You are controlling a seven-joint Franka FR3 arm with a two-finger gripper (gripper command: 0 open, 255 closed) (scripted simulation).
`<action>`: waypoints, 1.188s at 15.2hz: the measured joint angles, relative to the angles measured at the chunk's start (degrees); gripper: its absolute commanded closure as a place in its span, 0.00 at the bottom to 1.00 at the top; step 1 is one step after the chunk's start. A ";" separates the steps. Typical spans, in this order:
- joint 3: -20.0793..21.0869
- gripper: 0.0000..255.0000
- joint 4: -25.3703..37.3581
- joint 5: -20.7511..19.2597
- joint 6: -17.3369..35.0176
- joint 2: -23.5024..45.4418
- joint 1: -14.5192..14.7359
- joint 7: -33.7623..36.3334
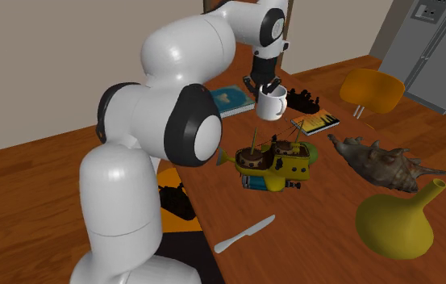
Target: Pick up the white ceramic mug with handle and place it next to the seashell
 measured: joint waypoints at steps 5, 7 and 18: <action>-1.96 1.00 -3.36 -0.39 0.70 -2.60 -3.17 -5.36; -2.90 1.00 -3.39 -0.05 0.84 -2.36 -5.10 -8.18; -7.31 1.00 -1.82 1.87 0.28 -0.62 -14.85 -22.12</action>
